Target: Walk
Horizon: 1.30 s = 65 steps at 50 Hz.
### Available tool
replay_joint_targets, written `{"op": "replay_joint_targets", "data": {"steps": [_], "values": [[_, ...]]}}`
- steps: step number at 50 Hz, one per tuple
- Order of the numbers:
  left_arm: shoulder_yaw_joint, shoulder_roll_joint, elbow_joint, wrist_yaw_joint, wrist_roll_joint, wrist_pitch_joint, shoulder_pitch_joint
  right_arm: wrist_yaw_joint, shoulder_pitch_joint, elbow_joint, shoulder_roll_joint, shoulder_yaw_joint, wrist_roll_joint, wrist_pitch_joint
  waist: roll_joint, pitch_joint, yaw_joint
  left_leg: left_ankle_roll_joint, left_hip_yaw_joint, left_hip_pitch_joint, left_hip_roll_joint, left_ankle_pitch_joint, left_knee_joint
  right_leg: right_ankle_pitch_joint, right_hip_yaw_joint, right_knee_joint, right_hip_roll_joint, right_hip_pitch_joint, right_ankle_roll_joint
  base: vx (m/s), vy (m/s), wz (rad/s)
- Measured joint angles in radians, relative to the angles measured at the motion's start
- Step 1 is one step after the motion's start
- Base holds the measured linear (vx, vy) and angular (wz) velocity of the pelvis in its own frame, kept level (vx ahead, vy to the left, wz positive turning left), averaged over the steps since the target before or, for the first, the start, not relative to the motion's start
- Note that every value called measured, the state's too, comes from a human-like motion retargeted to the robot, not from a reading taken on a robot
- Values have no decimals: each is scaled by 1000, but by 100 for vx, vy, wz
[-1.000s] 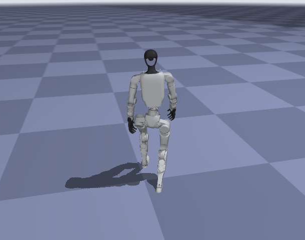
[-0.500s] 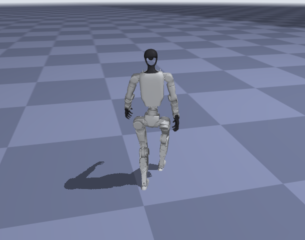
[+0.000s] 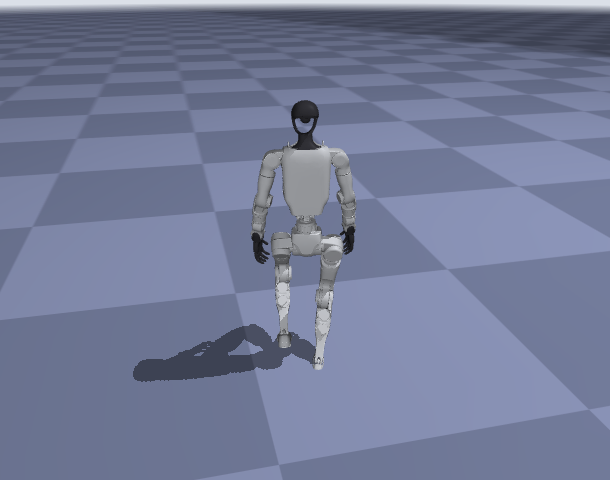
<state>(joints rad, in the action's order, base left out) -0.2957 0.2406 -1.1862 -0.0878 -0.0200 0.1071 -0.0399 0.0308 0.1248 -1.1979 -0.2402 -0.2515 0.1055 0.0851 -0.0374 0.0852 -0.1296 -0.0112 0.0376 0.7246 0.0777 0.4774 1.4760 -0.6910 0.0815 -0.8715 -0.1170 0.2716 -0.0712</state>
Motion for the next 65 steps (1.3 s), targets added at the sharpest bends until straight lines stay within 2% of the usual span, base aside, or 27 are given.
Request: {"op": "replay_joint_targets", "data": {"steps": [4,8,10,12,15,17,20,21,22,24,29,32,34,40,45,50,53,55,57,59,60,61,65], "values": [[-6,-16,-24,7,-5,0,17,8,22,10,13,-12,-8,10,34,10,6,-14,17,52,-37,18,-312,-72,-20,16,48,-102,7,62,4,6],[-18,-26,-33,4,-18,-5,27,4,37,2,21,-20,-27,8,62,-12,22,-12,12,64,-92,23,-600,-97,-31,34,81,-167,23,61,10,6],[-24,-28,-32,1,-17,-7,33,1,36,-6,24,-19,-29,6,76,-23,21,3,22,62,-108,19,-639,-106,-35,14,100,-189,34,63,13,-1],[-30,-36,-30,1,-12,-7,46,4,19,-14,31,-17,-28,4,92,-30,24,25,35,87,-130,7,-557,-124,-33,-73,130,-197,49,65,14,7],[-36,-35,-24,-3,15,-9,57,3,-5,-33,38,-6,-21,-2,135,-43,21,67,68,74,-184,-34,-488,-85,-51,-175,192,-218,87,69,14,21],[-37,-19,-18,-12,58,-13,54,-17,-15,-50,36,2,-2,-9,200,-58,29,105,102,24,-269,-61,-539,38,-79,-264,271,-206,145,67,13,53],[-32,-8,-1,-16,100,-16,52,-52,-29,-66,39,5,24,-22,262,-66,57,159,120,-28,-378,-46,-573,320,-112,-473,360,-126,221,61,11,65],[-30,-2,7,-14,108,-17,46,-60,-27,-67,39,6,30,-26,271,-66,69,172,119,-49,-402,-35,-585,392,-121,-542,382,-84,226,59,9,58],[-28,5,16,-11,115,-18,39,-67,-24,-68,38,6,35,-29,278,-65,80,183,117,-72,-424,-23,-597,445,-127,-606,403,-41,225,60,9,50],[-25,22,32,-1,121,-20,20,-69,-15,-66,36,8,40,-31,278,-62,102,193,102,-125,-452,3,-620,451,-129,-708,439,47,193,59,9,39],[-12,60,69,43,132,-25,-36,-49,-2,-46,26,16,51,-28,235,-46,156,185,33,-291,-467,74,-694,258,-98,-764,477,251,98,59,7,32],[-1,81,91,72,140,-21,-73,-35,-7,-28,25,21,55,-25,202,-30,182,173,-20,-399,-456,122,-732,179,-61,-657,463,343,82,59,2,40],[2,94,104,86,143,-13,-99,-30,-13,-20,27,25,60,-24,180,-20,191,168,-56,-464,-441,154,-751,164,-38,-543,438,390,95,58,-1,41],[-1,130,125,93,146,22,-163,-27,-31,-24,39,42,69,-20,112,-24,173,146,-143,-601,-361,234,-797,208,10,-74,288,463,188,56,-6,26],[-5,141,125,80,136,31,-176,-31,-40,-38,44,57,73,-21,90,-54,139,124,-166,-660,-320,282,-794,249,44,173,220,463,221,55,-11,5],[5,118,106,73,132,20,-127,-25,-60,-57,47,71,87,-27,84,-65,122,97,-140,-702,-294,307,-645,284,55,-18,216,490,184,59,-10,8],[21,95,77,60,139,4,-80,-20,-65,-74,37,75,107,-30,43,-54,120,30,-155,-740,-236,219,-526,291,75,-89,162,431,131,61,-12,-10],[27,78,56,48,141,-5,-45,-16,-70,-77,30,75,126,-30,8,-47,116,-41,-158,-725,-190,94,-396,274,87,-111,110,387,90,54,-10,-24],[32,65,43,32,135,-14,-17,-14,-76,-66,21,76,143,-29,-29,-47,106,-121,-157,-658,-145,-84,-230,250,97,-106,56,350,47,49,-6,-29],[36,54,41,18,128,-23,-3,-10,-79,-50,8,80,153,-27,-49,-50,94,-161,-137,-563,-104,-221,-73,221,98,-95,19,316,14,49,-4,-22],[37,50,42,13,126,-28,1,-8,-79,-43,1,81,156,-26,-53,-51,87,-163,-121,-511,-81,-263,-1,207,96,-88,6,298,2,49,-5,-11],[37,47,45,9,122,-31,1,-4,-78,-37,-5,81,155,-25,-51,-52,80,-139,-102,-454,-53,-253,61,193,93,-82,-2,281,-4,50,-6,-6],[36,39,61,1,104,-35,1,4,-69,-15,-18,70,140,-27,-28,-50,46,-23,-28,-238,42,-109,204,134,72,-53,-13,199,-12,52,-7,-1]]}}
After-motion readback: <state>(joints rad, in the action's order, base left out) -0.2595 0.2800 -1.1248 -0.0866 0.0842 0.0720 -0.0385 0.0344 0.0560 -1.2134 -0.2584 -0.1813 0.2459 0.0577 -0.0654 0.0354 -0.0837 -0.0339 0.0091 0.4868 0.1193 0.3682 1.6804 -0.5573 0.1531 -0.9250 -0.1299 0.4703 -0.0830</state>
